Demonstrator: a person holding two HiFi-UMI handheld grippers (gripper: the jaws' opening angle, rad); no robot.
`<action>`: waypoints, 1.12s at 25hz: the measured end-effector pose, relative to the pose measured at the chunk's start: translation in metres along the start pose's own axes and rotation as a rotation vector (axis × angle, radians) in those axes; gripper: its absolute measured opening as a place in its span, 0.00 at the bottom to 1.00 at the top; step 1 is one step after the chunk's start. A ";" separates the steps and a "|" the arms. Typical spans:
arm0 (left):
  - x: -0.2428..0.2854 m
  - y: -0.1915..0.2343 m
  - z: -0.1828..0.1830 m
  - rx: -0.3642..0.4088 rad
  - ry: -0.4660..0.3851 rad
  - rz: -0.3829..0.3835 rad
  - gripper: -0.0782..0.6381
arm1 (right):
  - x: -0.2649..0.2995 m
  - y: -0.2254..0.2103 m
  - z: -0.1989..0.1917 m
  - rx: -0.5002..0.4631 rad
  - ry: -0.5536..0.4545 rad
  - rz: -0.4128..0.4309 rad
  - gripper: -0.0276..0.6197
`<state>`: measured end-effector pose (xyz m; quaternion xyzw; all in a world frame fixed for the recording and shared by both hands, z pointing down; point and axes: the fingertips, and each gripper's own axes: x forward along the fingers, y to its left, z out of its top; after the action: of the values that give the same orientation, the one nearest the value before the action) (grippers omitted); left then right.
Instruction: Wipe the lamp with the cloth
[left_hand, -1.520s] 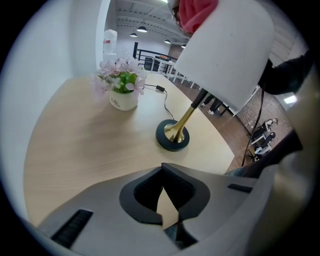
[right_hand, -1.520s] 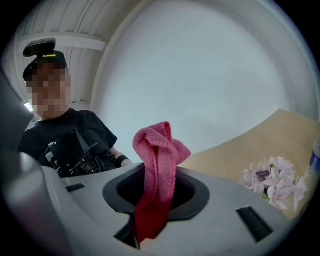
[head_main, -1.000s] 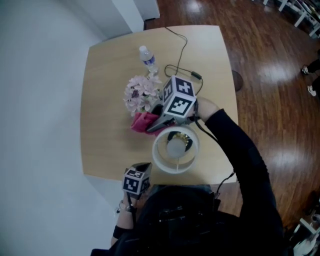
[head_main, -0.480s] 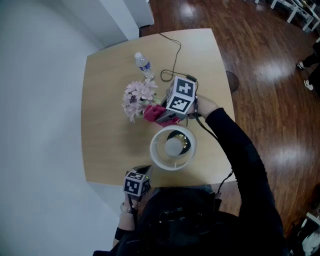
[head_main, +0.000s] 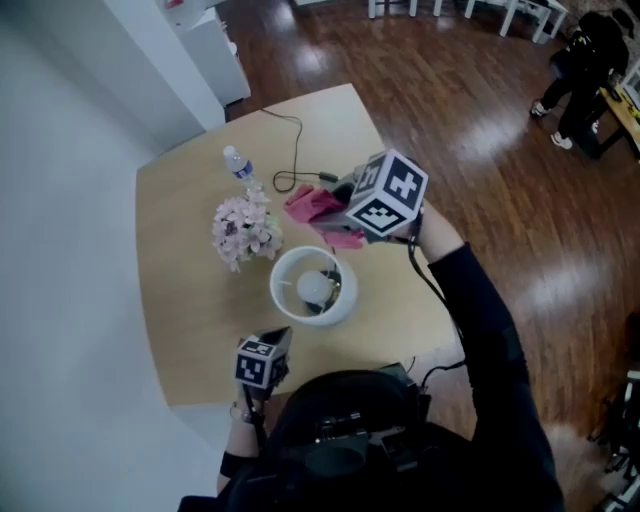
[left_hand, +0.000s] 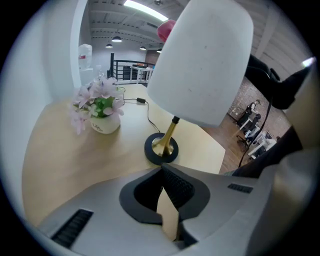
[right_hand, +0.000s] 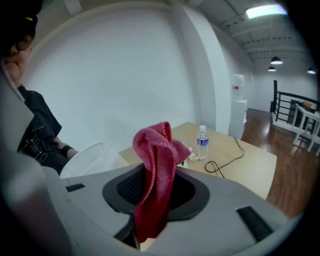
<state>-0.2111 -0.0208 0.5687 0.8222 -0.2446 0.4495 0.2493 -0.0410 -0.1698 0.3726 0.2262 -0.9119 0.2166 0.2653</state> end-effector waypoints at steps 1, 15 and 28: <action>0.001 -0.002 0.004 0.021 -0.006 -0.010 0.11 | -0.012 0.007 -0.004 0.015 -0.022 -0.023 0.23; -0.015 -0.015 -0.005 0.191 -0.007 -0.134 0.11 | -0.050 0.102 -0.100 0.348 -0.281 -0.296 0.23; -0.030 0.002 -0.058 0.260 0.126 -0.134 0.11 | 0.098 0.026 -0.282 0.655 -0.217 -0.488 0.22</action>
<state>-0.2624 0.0201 0.5703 0.8322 -0.1127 0.5103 0.1852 -0.0205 -0.0329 0.6385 0.5292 -0.7373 0.4008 0.1254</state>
